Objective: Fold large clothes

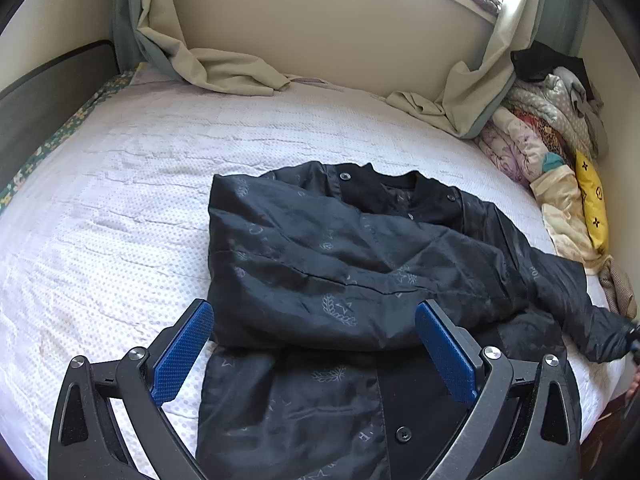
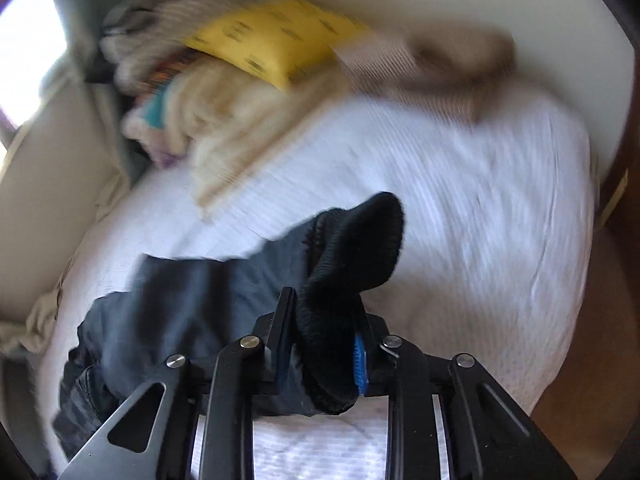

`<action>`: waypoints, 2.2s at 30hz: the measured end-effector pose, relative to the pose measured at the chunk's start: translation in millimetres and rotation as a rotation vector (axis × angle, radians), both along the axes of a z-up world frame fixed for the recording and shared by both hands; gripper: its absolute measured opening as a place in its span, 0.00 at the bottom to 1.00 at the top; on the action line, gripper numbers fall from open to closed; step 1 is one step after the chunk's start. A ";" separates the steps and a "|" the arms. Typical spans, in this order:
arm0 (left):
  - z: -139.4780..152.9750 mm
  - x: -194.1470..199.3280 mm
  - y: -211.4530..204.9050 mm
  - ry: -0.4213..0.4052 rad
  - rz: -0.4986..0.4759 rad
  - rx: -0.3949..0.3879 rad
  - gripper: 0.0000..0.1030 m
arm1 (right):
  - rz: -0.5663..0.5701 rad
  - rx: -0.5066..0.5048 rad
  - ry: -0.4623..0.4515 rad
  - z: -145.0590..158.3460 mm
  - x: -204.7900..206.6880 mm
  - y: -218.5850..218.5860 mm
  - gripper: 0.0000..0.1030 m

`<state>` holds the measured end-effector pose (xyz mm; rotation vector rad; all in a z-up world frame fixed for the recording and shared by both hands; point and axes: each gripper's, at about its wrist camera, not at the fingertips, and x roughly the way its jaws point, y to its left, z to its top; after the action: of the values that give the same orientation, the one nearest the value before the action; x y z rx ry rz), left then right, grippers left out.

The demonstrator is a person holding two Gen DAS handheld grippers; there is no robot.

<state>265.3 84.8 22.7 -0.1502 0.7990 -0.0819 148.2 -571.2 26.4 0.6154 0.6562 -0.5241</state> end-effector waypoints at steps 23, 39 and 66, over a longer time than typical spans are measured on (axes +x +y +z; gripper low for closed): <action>7.1 -2.0 1.4 -0.004 -0.017 -0.074 0.99 | 0.989 -0.252 -0.162 55.4 69.5 386.5 0.12; -10.5 9.4 -1.1 0.087 -0.085 -0.183 0.99 | 1.159 -0.085 0.006 -14.0 90.0 435.1 0.61; -88.3 9.1 -63.8 0.444 -0.335 -0.364 0.12 | 0.724 0.038 -0.126 28.2 102.7 242.2 0.74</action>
<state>274.4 21.0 -65.6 -0.3866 1.2442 -0.5266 250.9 -329.0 54.6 0.4012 0.7169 0.2006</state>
